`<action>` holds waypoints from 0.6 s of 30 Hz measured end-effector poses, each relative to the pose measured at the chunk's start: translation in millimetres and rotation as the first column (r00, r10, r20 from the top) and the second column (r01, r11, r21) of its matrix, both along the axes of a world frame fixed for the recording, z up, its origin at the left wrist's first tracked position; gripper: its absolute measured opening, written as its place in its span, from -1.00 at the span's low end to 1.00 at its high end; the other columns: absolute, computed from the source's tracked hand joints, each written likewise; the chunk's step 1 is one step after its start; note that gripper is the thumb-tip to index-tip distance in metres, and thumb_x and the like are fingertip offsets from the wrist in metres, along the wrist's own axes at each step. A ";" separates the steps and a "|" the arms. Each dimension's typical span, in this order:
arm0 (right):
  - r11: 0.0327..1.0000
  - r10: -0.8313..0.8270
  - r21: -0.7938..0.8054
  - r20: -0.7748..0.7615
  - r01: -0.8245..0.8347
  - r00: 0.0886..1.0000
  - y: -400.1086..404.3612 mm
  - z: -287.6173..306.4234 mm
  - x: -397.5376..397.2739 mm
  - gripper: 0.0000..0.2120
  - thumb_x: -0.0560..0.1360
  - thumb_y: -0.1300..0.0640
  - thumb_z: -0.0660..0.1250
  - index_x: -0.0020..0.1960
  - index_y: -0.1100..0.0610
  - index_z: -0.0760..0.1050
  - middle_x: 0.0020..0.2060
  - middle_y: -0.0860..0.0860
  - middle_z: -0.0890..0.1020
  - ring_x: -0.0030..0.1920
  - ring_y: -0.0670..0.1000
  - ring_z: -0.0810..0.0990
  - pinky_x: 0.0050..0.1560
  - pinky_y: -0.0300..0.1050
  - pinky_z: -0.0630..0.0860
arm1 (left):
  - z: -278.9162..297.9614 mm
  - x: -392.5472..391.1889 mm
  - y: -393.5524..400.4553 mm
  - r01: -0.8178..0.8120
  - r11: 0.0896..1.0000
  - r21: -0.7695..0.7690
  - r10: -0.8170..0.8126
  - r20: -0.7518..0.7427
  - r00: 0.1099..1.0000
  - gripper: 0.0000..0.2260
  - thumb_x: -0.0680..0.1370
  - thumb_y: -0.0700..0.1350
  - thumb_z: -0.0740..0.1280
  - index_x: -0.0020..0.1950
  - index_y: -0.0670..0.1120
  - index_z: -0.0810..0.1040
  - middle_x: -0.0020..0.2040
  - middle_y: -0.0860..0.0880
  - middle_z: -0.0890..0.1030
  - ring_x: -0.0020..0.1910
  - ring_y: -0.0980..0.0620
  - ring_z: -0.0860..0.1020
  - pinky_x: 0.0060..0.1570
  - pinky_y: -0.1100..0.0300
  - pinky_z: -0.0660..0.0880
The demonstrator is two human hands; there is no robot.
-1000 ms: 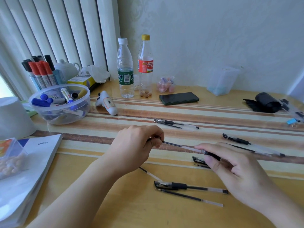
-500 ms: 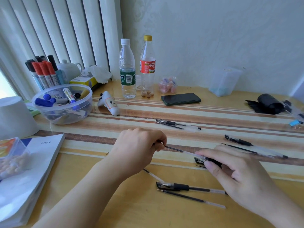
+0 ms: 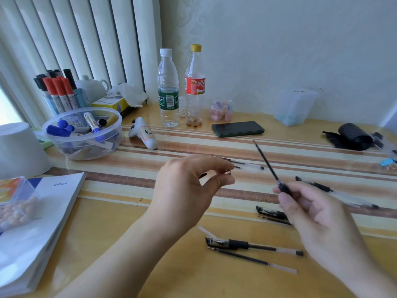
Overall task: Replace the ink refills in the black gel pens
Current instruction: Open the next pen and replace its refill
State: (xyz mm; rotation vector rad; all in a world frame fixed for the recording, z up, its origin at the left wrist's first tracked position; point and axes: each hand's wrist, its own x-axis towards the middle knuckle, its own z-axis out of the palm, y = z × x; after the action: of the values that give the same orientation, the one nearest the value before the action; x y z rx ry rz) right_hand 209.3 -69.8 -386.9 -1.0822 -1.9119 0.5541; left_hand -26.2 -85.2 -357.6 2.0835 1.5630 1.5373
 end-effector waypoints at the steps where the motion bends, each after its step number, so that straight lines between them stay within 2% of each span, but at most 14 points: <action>1: 1.000 0.006 0.025 0.012 -0.007 1.000 -0.6 1.2 -0.8 -0.81 0.55 -0.19 0.22 0.06 -0.19 0.56 -0.19 -0.04 0.67 -0.22 0.00 0.64 -0.24 0.01 0.56 | -2.5 1.6 0.0 0.000 0.996 -0.085 0.002 0.024 1.000 -0.86 0.41 0.01 0.51 -0.05 0.13 0.68 -0.27 0.26 0.65 -0.29 0.28 0.58 -0.29 0.33 0.45; 3: 0.997 0.022 0.074 0.075 -0.027 0.997 -3.0 3.8 -3.1 -0.76 0.54 -0.20 0.21 0.10 -0.17 0.56 -0.17 -0.06 0.66 -0.23 -0.01 0.63 -0.30 -0.01 0.53 | -7.2 5.6 0.0 0.026 0.981 -0.194 -0.012 0.073 0.997 -0.83 0.39 0.03 0.52 -0.05 0.16 0.65 -0.23 0.26 0.68 -0.24 0.18 0.63 -0.23 0.24 0.51; 6: 0.995 0.075 0.057 0.040 -0.077 0.996 -5.3 3.0 -5.6 -0.74 0.54 -0.19 0.21 0.12 -0.15 0.56 -0.18 -0.04 0.66 -0.23 0.02 0.63 -0.31 0.00 0.52 | -7.8 9.4 0.4 0.116 0.973 -0.200 -0.083 0.163 0.983 -0.87 0.40 -0.08 0.54 -0.12 0.10 0.66 -0.24 0.18 0.70 -0.37 0.40 0.52 -0.36 0.53 0.34; 8: 0.994 0.092 0.053 0.044 -0.094 0.995 -4.2 0.9 -5.4 -0.76 0.53 -0.17 0.21 0.10 -0.14 0.56 -0.21 -0.03 0.65 -0.26 0.00 0.61 -0.31 0.00 0.52 | -5.4 10.6 -0.3 0.173 0.967 -0.189 -0.130 0.220 0.967 -0.88 0.41 -0.16 0.53 -0.15 0.05 0.67 -0.25 0.13 0.71 -0.47 0.45 0.44 -0.42 0.59 0.29; 12: 0.988 0.055 0.134 0.144 -0.075 0.988 -4.8 2.6 -7.7 -0.80 0.52 -0.13 0.25 0.08 -0.14 0.57 -0.17 -0.16 0.65 -0.21 -0.12 0.63 -0.29 -0.20 0.50 | -3.9 12.8 -2.2 0.247 0.941 -0.233 -0.188 0.248 0.950 -0.87 0.43 -0.16 0.51 -0.18 0.08 0.66 -0.29 0.18 0.68 -0.49 0.42 0.44 -0.45 0.57 0.28; 15: 0.989 0.054 0.130 0.159 -0.075 0.986 -4.8 2.4 -7.9 -0.80 0.52 -0.14 0.24 0.08 -0.16 0.56 -0.18 -0.17 0.64 -0.23 -0.12 0.62 -0.30 -0.18 0.48 | -6.9 13.7 -2.3 0.270 0.924 -0.270 -0.213 0.223 0.951 -0.89 0.44 -0.14 0.50 -0.17 0.08 0.66 -0.43 0.31 0.56 -0.53 0.37 0.41 -0.47 0.57 0.24; 18: 0.989 0.043 0.131 0.166 -0.066 0.985 -4.9 2.9 -7.6 -0.78 0.51 -0.15 0.23 0.09 -0.17 0.55 -0.16 -0.18 0.63 -0.23 -0.12 0.61 -0.31 -0.18 0.48 | -9.4 13.1 -1.7 0.281 0.919 -0.278 -0.224 0.220 0.949 -0.91 0.45 -0.09 0.50 -0.15 0.10 0.65 -0.38 0.29 0.59 -0.56 0.22 0.31 -0.46 0.50 0.26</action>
State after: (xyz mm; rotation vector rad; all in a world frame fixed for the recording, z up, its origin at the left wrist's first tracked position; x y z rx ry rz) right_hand 201.7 -74.7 -383.9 -1.0155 -2.0943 0.3684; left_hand -13.1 -86.9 -367.0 1.8302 1.3077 1.2646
